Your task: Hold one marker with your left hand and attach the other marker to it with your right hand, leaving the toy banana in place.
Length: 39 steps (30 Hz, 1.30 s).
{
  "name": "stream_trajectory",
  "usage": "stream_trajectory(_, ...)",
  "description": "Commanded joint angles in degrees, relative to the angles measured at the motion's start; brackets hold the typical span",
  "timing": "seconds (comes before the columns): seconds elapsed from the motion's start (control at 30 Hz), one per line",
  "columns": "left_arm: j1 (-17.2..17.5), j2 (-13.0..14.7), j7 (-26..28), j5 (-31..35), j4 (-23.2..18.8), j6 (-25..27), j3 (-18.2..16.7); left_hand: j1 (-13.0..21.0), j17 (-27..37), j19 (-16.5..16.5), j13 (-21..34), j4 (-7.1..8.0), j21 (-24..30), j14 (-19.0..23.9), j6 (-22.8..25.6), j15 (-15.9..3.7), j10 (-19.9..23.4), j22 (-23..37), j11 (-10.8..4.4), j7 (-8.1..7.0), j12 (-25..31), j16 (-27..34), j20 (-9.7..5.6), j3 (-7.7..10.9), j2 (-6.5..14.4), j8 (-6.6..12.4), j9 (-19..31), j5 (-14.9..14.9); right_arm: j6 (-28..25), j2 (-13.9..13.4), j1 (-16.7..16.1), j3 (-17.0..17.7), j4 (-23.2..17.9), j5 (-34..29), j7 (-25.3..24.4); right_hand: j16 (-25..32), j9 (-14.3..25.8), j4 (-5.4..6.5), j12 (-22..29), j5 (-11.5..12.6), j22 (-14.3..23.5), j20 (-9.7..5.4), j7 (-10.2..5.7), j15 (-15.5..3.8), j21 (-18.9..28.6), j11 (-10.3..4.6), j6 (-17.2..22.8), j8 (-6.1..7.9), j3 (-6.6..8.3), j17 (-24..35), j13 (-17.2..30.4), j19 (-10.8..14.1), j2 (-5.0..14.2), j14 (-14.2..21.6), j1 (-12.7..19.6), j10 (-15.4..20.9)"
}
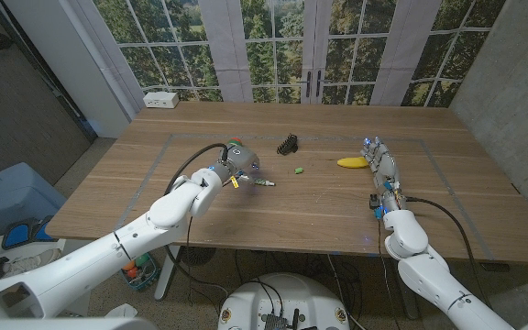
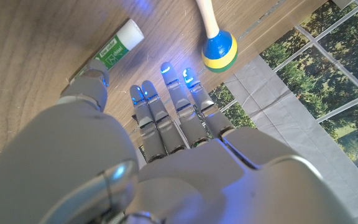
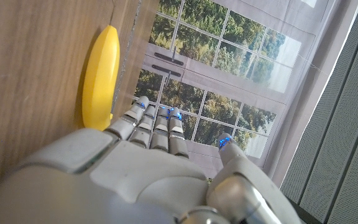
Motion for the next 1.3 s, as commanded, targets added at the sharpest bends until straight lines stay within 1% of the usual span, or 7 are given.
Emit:
stream_trajectory(0.03,-0.45,-0.25,2.65,-0.80,1.96,-1.80,0.64,0.94,0.42,0.58,0.27,-0.13,0.49,0.51,0.56,-8.50,0.85,0.09,0.01,0.12,0.47,0.31,-2.06,0.27,0.27,0.27,0.17,-0.08,-0.47,0.28,0.38,-0.22,0.33,-0.38,-0.45,0.20,0.20,0.00,-0.12,-0.12,0.21,-0.20,0.12,-0.08,0.40,0.03,0.49,0.12,-0.20,0.28,0.34,0.51,1.76,0.33,-0.07,0.48)
stream_trajectory(0.4,-0.99,-0.46,1.75,0.97,2.94,-1.41,1.94,1.99,0.65,0.61,0.44,-0.55,0.58,0.61,1.04,-8.51,1.63,0.09,-0.08,-0.08,0.63,0.45,-2.22,0.01,0.11,0.30,0.22,-0.42,-0.48,0.42,0.32,-0.19,0.31,-0.64,-0.95,0.21,0.20,-0.04,-0.10,-0.12,0.21,-0.16,-0.07,-0.06,0.40,-0.05,0.56,0.12,-0.24,0.32,0.34,0.52,1.78,0.37,-0.11,0.57)
stream_trajectory(0.7,-1.04,-0.66,2.26,1.27,3.46,-1.80,2.45,3.99,1.05,0.63,0.67,-0.72,0.75,1.23,1.42,-8.57,2.36,0.13,-0.14,0.12,0.75,0.88,-2.18,0.44,1.45,0.25,0.32,-0.71,-0.52,0.31,0.05,-0.09,0.22,-0.64,-1.10,0.28,0.21,-0.08,-0.10,-0.11,0.21,-0.12,-0.09,0.04,0.38,0.00,0.62,0.12,-0.28,0.35,0.35,0.51,1.82,0.55,-0.14,0.61)
stream_trajectory(0.77,-0.95,-0.69,2.75,1.54,3.66,-1.87,2.65,4.25,1.15,0.80,0.74,-0.71,0.85,1.40,1.67,-8.57,2.71,0.14,-0.09,0.20,0.87,1.00,-2.28,0.42,1.60,0.32,0.34,-0.81,-0.38,0.40,-0.04,-0.01,0.28,-0.45,-1.09,0.27,0.21,-0.09,-0.08,-0.11,0.21,-0.12,-0.21,0.01,0.39,0.00,0.69,0.14,-0.28,0.36,0.35,0.53,1.82,0.54,-0.14,0.64)
stream_trajectory(1.0,-1.16,-1.10,1.19,3.08,3.99,-1.26,3.65,4.85,1.35,0.94,0.90,-0.77,1.00,1.65,2.15,-8.59,3.25,0.16,-0.06,0.32,1.04,1.20,-2.35,0.32,1.77,0.42,0.38,-1.02,-0.20,0.32,-0.29,0.15,0.32,-0.50,-1.17,0.32,0.21,-0.11,-0.07,-0.11,0.21,-0.07,-0.34,0.00,0.37,0.05,0.78,0.15,-0.33,0.40,0.35,0.52,1.82,0.65,-0.19,0.71)
stream_trajectory(1.17,-1.03,-1.26,1.98,4.13,4.44,-1.09,4.05,5.56,1.54,0.86,1.06,-0.78,1.07,1.90,2.46,-8.62,3.80,0.18,-0.06,0.25,1.22,1.39,-2.32,0.40,2.25,0.45,0.42,-1.09,-0.28,0.33,-0.39,0.22,0.32,-0.39,-1.23,0.30,0.21,-0.13,-0.07,-0.11,0.21,-0.04,-0.36,-0.02,0.37,0.02,0.84,0.15,-0.36,0.42,0.36,0.53,1.84,0.60,-0.21,0.72)
stream_trajectory(1.3,-1.11,-1.32,1.76,4.77,4.80,-1.19,4.46,6.36,1.71,0.81,1.22,-0.83,1.17,2.08,2.87,-8.65,4.30,0.21,-0.11,0.58,1.38,1.53,-2.19,0.59,2.87,0.52,0.45,-1.05,-0.16,0.34,-0.52,0.29,0.50,-0.49,-1.35,0.27,0.21,-0.15,-0.05,-0.11,0.22,0.01,-0.42,0.09,0.36,0.02,0.86,0.14,-0.38,0.44,0.36,0.51,1.84,0.55,-0.23,0.78)
